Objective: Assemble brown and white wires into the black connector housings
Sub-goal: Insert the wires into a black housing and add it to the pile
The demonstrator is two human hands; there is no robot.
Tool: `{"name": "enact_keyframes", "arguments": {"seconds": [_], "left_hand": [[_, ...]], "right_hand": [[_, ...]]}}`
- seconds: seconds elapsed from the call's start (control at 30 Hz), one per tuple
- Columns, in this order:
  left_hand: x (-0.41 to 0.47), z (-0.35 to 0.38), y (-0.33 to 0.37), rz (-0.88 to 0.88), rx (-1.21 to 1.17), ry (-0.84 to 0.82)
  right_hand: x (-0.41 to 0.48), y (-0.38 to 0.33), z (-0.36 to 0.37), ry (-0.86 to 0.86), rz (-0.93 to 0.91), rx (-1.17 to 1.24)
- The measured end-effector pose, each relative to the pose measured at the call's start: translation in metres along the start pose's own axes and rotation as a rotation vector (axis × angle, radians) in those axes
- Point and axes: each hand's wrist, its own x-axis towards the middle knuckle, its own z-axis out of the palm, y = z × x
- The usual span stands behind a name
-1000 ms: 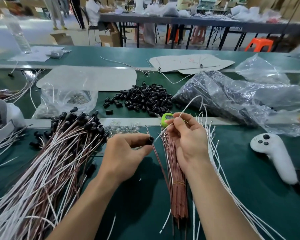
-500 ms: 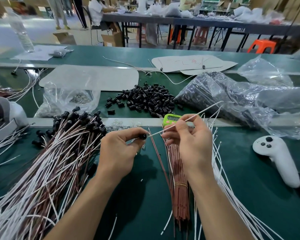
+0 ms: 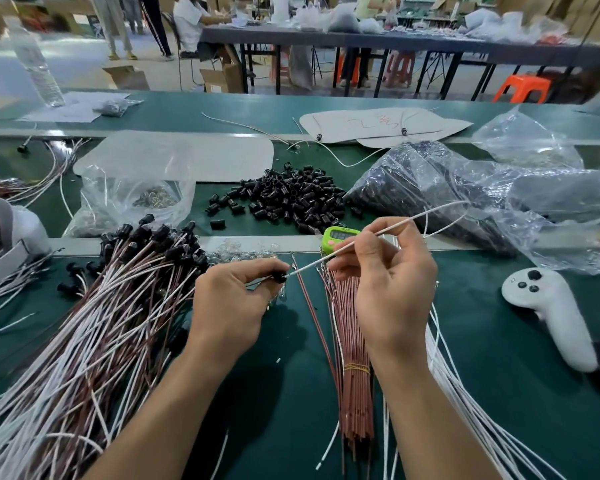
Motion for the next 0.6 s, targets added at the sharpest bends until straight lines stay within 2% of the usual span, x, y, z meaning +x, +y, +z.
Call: {"name": "enact_keyframes", "arguments": {"seconds": [0.6], "left_hand": [[-0.0019,0.0008,-0.0014,0.002,0.111,-0.012]], "right_hand": [[-0.0008,-0.0007,-0.0001,0.028,-0.083,-0.149]]}}
